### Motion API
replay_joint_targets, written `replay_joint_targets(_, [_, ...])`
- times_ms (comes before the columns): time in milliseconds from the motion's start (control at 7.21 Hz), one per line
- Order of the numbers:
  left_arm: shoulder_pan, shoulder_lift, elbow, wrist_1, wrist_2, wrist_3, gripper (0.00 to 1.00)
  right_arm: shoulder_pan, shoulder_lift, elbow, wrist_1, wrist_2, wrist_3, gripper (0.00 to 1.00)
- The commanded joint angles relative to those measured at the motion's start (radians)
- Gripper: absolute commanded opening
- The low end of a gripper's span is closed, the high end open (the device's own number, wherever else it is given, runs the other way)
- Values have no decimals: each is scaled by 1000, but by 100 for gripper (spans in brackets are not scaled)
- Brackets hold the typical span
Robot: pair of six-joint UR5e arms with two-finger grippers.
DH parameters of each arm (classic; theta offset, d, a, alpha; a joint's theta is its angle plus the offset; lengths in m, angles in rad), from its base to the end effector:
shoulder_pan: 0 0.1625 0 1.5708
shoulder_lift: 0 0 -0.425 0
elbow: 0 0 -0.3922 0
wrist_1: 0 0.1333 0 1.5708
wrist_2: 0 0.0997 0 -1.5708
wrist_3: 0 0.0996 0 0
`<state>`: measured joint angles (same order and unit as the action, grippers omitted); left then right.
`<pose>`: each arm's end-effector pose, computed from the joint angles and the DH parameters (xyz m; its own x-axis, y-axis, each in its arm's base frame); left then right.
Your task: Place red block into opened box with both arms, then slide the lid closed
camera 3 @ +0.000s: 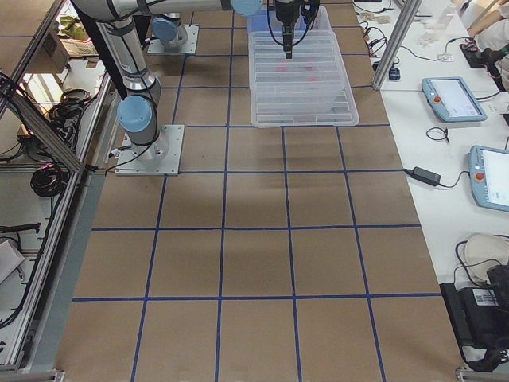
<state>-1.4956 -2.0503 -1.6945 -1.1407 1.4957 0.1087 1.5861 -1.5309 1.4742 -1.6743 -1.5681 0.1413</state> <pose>-0.0953 -0.6090 0.2021 -0.9956 0.0193 0.0922 0.0342 0.9860 0.1632 0.1416 -0.5207 0.5270 -0.9920 0.1234 -0.0251 0.1259 0.9795 -0.1576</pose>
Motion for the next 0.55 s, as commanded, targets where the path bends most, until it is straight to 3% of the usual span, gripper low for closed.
replay_joint_targets(0, [0, -4, -8, -1, 0, -4, 27, 0, 0, 0, -1, 0, 0, 100])
replay_joint_targets(139, [0, -7, -8, -1, 0, -6, 41, 0, 0, 0, 1, 0, 0, 100])
replay_joint_targets(416, [0, -8, -10, -1, -2, -9, 48, 0, 0, 1, 1, 0, 0, 100])
